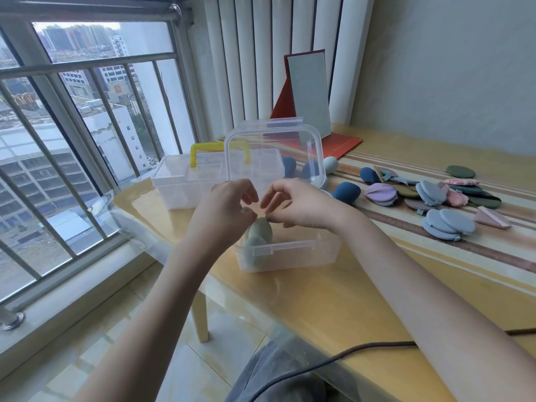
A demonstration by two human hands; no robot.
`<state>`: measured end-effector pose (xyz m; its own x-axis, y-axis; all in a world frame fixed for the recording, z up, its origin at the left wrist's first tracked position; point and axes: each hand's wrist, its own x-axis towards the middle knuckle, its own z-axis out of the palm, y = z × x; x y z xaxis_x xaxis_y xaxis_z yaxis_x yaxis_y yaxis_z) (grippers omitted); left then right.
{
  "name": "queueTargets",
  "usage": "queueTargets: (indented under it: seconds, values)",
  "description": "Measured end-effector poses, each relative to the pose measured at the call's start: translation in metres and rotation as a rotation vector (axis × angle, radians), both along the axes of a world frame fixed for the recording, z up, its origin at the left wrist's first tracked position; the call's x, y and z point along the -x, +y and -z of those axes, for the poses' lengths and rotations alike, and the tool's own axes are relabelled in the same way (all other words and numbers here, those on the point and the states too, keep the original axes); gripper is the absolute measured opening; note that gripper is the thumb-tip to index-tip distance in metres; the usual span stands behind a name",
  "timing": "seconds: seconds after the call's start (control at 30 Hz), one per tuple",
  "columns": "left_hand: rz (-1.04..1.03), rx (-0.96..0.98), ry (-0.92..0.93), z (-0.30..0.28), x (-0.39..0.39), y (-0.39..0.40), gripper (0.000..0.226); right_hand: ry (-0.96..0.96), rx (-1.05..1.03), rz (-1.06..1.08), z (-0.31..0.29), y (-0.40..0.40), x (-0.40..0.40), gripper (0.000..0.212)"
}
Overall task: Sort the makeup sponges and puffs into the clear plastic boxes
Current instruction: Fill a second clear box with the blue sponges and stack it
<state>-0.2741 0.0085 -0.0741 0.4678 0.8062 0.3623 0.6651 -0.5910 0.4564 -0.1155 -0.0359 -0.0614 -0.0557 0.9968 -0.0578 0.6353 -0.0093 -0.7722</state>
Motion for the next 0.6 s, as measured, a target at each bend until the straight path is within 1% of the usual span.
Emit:
queueTargets:
  seconds: [0.03, 0.07, 0.13, 0.2, 0.3, 0.37, 0.43, 0.47, 0.53, 0.6]
  values:
    - [-0.009, -0.005, -0.007, 0.000, 0.000, 0.000, 0.017, -0.025, 0.015, 0.020, -0.002, -0.001, -0.001, 0.012]
    - [-0.018, -0.006, -0.019, 0.001, -0.001, 0.000, 0.016, -0.017, 0.057, 0.020, -0.003, -0.002, -0.002, 0.011]
    - [-0.035, -0.003, -0.039, 0.001, -0.001, 0.001, 0.015, 0.096, 0.166, -0.049, -0.003, -0.004, -0.002, 0.017]
    - [-0.051, -0.001, -0.064, 0.000, 0.000, 0.001, 0.015, 0.205, 0.205, -0.126, -0.002, -0.006, -0.002, 0.022]
    - [-0.062, 0.024, -0.143, 0.000, 0.002, 0.000, 0.015, 0.241, 0.218, -0.183, 0.000, -0.006, -0.003, 0.028]
    - [-0.069, 0.019, -0.174, 0.001, 0.001, -0.001, 0.016, 0.224, 0.244, -0.212, 0.001, -0.007, -0.003, 0.029]
    - [-0.067, 0.003, -0.192, 0.001, 0.001, -0.002, 0.017, 0.119, 0.244, -0.219, 0.002, -0.007, 0.000, 0.031]
    - [-0.062, -0.003, -0.203, 0.001, 0.001, -0.002, 0.018, 0.058, 0.230, -0.200, 0.002, -0.006, 0.002, 0.032]
    - [-0.048, -0.008, -0.221, 0.001, 0.001, -0.002, 0.018, 0.017, 0.208, -0.120, 0.002, -0.005, 0.008, 0.031]
    - [-0.047, -0.011, -0.228, 0.001, 0.001, -0.002, 0.019, -0.038, 0.182, -0.102, 0.002, -0.005, 0.009, 0.032]
